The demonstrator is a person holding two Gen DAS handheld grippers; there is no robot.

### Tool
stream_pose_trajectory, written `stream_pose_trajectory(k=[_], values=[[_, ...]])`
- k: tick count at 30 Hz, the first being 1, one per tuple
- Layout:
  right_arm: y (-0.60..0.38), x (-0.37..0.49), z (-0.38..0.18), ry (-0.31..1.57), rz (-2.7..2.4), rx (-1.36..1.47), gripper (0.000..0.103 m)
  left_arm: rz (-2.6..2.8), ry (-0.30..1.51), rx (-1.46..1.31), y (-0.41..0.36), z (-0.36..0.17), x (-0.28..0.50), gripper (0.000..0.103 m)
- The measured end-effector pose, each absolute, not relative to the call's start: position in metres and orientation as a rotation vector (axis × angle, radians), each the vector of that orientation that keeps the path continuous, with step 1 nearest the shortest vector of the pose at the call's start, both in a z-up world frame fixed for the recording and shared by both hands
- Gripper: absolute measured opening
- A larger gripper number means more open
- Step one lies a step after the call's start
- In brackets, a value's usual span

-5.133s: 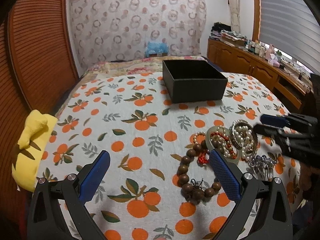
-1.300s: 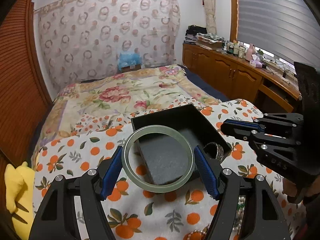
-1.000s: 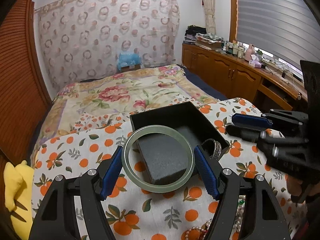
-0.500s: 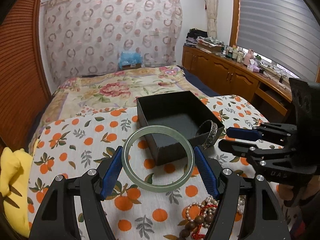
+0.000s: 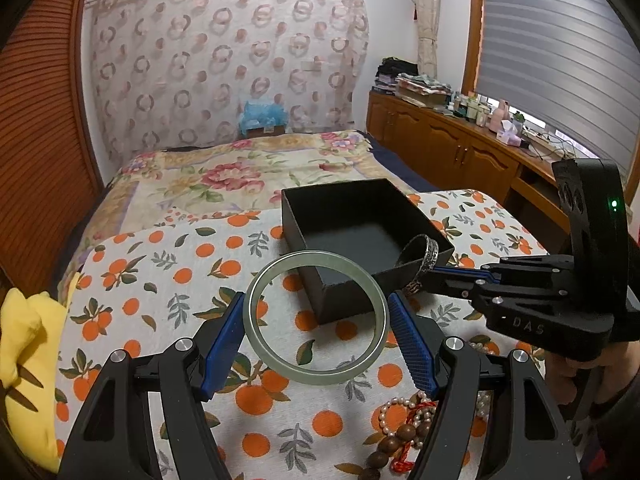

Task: Organize jewelry
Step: 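Carry the jade bangle with the left tool while the right tool carries the cuff to the box, then lower the cuff into the box and open the right tool while the left tool drops the bangle in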

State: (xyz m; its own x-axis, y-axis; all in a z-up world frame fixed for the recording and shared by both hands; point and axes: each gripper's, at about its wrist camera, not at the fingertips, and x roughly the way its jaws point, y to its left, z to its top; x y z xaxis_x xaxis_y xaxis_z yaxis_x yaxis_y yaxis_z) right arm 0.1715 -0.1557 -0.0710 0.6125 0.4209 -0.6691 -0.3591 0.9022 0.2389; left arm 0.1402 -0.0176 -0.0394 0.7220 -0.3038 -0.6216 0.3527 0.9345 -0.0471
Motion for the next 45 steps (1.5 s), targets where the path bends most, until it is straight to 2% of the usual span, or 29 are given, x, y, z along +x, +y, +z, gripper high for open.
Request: stream_pose_trajectory(k=[3, 9, 17, 18, 20, 21, 42, 45], values=[[-0.156, 0.171, -0.068, 0.779, 0.457, 0.078, 0.000, -0.364, 0.672, 0.077, -0.017, -0.039, 0.140, 0.068], [-0.149, 0.168, -0.046, 0.702, 0.469, 0.034, 0.000, -0.365, 0.671, 0.079, -0.017, -0.039, 0.139, 0.068], [-0.152, 0.169, -0.045, 0.712, 0.411, -0.008, 0.003, -0.369, 0.673, 0.069, -0.011, -0.041, 0.138, 0.068], [-0.151, 0.171, -0.044, 0.709, 0.403, -0.011, 0.006, -0.371, 0.674, 0.067, -0.010, -0.041, 0.137, 0.068], [-0.151, 0.175, -0.042, 0.703, 0.391, -0.009, 0.034, -0.371, 0.673, 0.069, -0.010, -0.040, 0.136, 0.068], [-0.152, 0.176, -0.042, 0.703, 0.383, -0.006, 0.036, -0.370, 0.672, 0.069, -0.010, -0.040, 0.136, 0.068], [-0.139, 0.218, -0.059, 0.869, 0.364, 0.004, 0.040, -0.374, 0.670, 0.056, -0.014, -0.039, 0.133, 0.068], [-0.140, 0.224, -0.061, 0.898, 0.366, 0.028, 0.035, -0.378, 0.666, 0.051, -0.014, -0.037, 0.132, 0.068]])
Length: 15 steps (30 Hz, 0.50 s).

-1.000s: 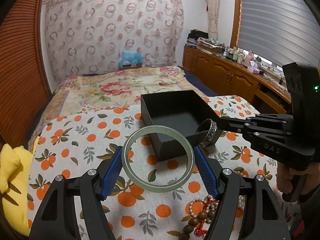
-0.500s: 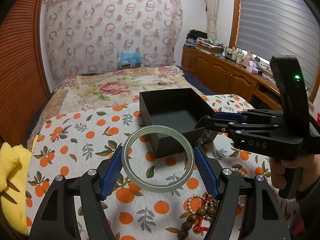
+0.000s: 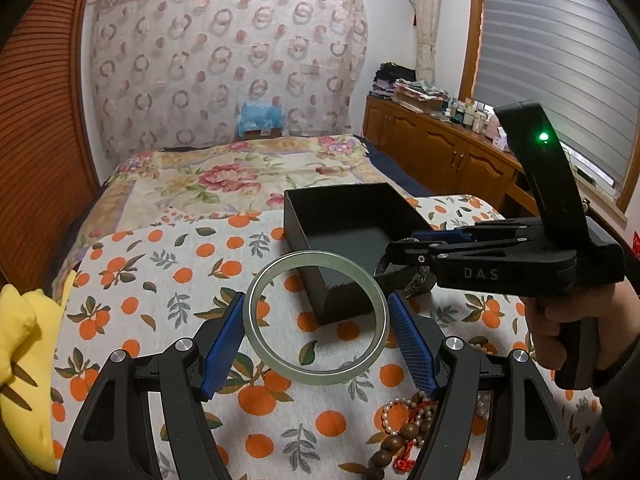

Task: Organize jewelry
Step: 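Lower the cuff into the box and open the right tool while the left tool drops the bangle in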

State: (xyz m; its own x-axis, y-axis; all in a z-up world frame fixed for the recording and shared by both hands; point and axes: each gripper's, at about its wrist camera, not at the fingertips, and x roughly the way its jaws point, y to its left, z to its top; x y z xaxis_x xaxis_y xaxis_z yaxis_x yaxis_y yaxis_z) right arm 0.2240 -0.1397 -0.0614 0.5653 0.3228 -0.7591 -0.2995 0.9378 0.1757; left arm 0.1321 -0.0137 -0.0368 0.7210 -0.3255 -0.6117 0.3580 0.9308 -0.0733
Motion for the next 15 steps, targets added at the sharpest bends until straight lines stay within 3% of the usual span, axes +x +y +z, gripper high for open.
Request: stream_pose_trajectory(k=[2, 4, 15], values=[[-0.141, 0.225, -0.060, 0.895, 0.371, 0.042, 0.021, -0.381, 0.664, 0.051, -0.013, -0.034, 0.134, 0.068], [-0.138, 0.225, -0.055, 0.885, 0.371, 0.023, 0.015, -0.384, 0.659, 0.052, -0.013, -0.031, 0.135, 0.068], [-0.137, 0.220, -0.033, 0.832, 0.377, -0.002, 0.014, -0.390, 0.653, 0.034, -0.010, -0.022, 0.151, 0.068]])
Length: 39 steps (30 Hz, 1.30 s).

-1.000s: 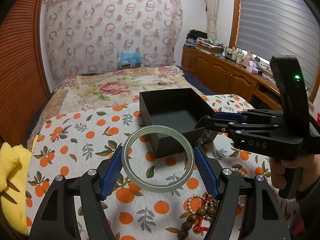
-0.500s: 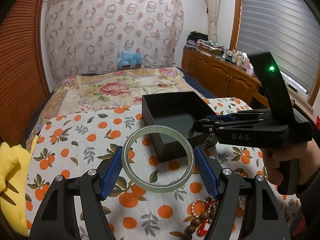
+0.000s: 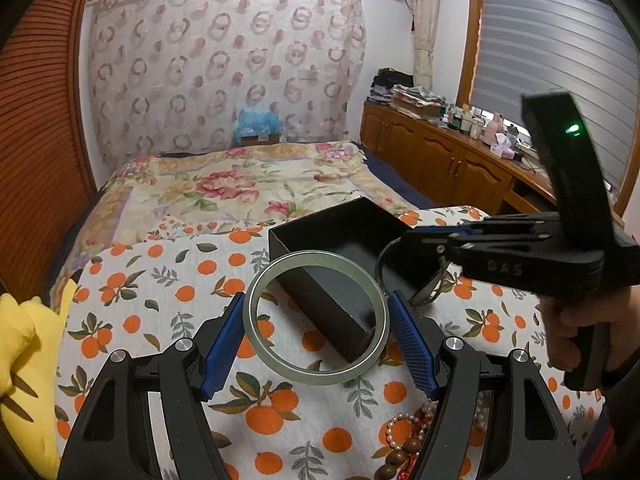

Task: Organize jewelry
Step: 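Lower the cuff into the box and open the right tool while the left tool drops the bangle in, then move both open tools back over the jewelry pile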

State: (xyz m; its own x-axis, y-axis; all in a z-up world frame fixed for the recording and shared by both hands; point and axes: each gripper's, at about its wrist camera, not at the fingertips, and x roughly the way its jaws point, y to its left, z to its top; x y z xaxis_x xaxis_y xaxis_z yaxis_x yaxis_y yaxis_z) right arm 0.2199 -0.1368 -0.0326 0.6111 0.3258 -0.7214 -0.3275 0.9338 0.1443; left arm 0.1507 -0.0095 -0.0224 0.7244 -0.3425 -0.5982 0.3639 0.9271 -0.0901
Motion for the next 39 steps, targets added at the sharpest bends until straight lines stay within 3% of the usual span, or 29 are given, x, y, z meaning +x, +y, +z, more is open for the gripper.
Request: stream_pose_trajectory(k=[12, 29, 33, 39], values=[[-0.153, 0.228, 0.001, 0.741, 0.392, 0.008, 0.014, -0.387, 0.671, 0.047, -0.017, -0.020, 0.174, 0.068], [-0.191, 0.242, -0.025, 0.738, 0.435, 0.076, 0.015, -0.383, 0.762, 0.191, -0.076, -0.043, 0.222, 0.068], [-0.199, 0.231, -0.023, 0.721, 0.432, 0.071, 0.015, -0.374, 0.743, 0.190, -0.076, -0.042, 0.216, 0.078], [-0.202, 0.198, -0.021, 0.698, 0.443, 0.041, 0.015, -0.380, 0.716, 0.177, -0.068, -0.031, 0.185, 0.079]])
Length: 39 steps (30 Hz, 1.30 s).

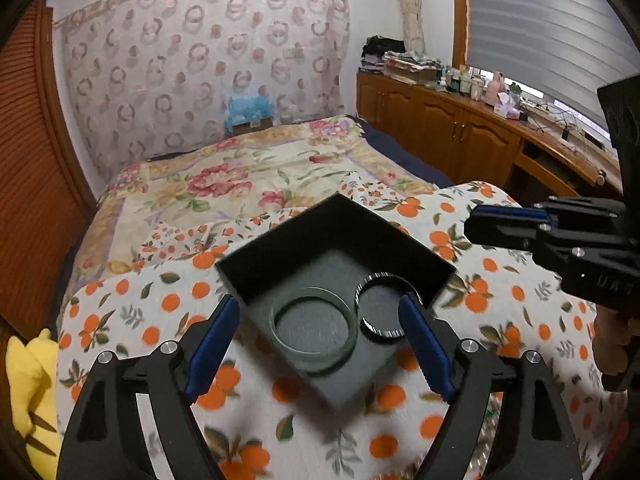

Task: Organize jewelry
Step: 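Move both open tools back over the jewelry pile, then grasp the wooden bead bracelet with the left tool while the right tool grasps a pearl strand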

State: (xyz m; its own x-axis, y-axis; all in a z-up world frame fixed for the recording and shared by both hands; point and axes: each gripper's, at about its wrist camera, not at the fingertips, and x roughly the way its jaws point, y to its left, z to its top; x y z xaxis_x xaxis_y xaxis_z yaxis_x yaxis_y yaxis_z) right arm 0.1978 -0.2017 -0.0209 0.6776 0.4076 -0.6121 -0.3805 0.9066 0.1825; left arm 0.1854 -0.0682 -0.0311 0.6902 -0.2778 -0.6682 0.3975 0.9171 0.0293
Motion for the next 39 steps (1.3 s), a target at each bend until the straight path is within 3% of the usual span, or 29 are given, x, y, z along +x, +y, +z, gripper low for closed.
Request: stream_pose_trajectory(k=[11, 17, 21, 31, 34, 35, 38, 39], values=[[-0.195, 0.115, -0.039, 0.703, 0.468, -0.042, 0.019, -0.415, 0.720, 0.146, -0.040, -0.043, 0.097, 0.079], [-0.194, 0.104, -0.073, 0.799, 0.456, -0.093, 0.019, -0.412, 0.758, 0.129, -0.029, -0.061, 0.076, 0.079], [-0.193, 0.109, -0.093, 0.861, 0.451, -0.113, 0.019, -0.418, 0.817, 0.134, -0.023, -0.080, 0.068, 0.063], [-0.178, 0.114, -0.102, 0.909, 0.443, -0.202, 0.022, -0.438, 0.867, 0.148, -0.023, -0.098, 0.056, 0.042], [-0.174, 0.114, -0.102, 0.914, 0.437, -0.234, 0.016, -0.440, 0.866, 0.146, -0.025, -0.098, 0.057, 0.036], [-0.174, 0.113, -0.102, 0.913, 0.445, -0.234, 0.009, -0.440, 0.865, 0.148, -0.026, -0.098, 0.058, 0.031], [-0.175, 0.111, -0.102, 0.908, 0.442, -0.232, 0.008, -0.439, 0.866, 0.158, -0.028, -0.097, 0.058, 0.013], [-0.176, 0.110, -0.101, 0.902, 0.436, -0.234, 0.008, -0.445, 0.865, 0.150, -0.027, -0.097, 0.057, 0.013]])
